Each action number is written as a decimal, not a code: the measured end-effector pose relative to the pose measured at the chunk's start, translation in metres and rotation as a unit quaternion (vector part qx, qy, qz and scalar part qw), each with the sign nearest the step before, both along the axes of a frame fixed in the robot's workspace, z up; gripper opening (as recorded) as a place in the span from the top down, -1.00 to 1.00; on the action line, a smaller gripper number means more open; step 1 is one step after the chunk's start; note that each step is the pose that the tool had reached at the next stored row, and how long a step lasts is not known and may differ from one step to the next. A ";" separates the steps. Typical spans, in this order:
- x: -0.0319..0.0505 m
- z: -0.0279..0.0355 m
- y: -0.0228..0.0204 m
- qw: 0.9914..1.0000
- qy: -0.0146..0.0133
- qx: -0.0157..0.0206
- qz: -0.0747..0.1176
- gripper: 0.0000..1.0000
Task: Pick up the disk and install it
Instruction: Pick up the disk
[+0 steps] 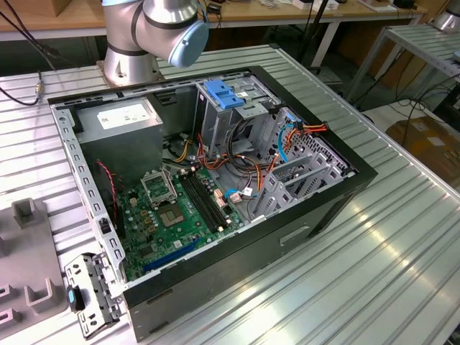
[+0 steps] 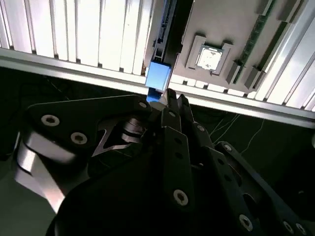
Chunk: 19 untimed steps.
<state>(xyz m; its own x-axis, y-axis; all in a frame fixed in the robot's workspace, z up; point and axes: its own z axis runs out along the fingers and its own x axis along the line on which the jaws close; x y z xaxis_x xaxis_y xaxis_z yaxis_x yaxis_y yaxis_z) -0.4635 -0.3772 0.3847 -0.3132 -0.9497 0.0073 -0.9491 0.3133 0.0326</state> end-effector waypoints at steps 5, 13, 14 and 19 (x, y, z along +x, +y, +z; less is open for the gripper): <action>0.0000 -0.0024 0.0001 0.999 -0.003 -0.001 0.033 0.17; -0.0001 -0.0126 0.0006 0.996 -0.005 -0.001 0.086 -0.08; -0.0002 -0.0132 0.0009 0.996 -0.006 -0.002 0.087 -0.08; -0.0006 -0.0217 0.0041 0.996 -0.017 -0.004 0.089 -0.08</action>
<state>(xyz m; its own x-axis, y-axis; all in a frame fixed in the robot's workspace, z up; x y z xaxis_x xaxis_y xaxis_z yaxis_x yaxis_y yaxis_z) -0.4641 -0.3731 0.3630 -0.1400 -0.9901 0.0080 -0.9902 0.1400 -0.0033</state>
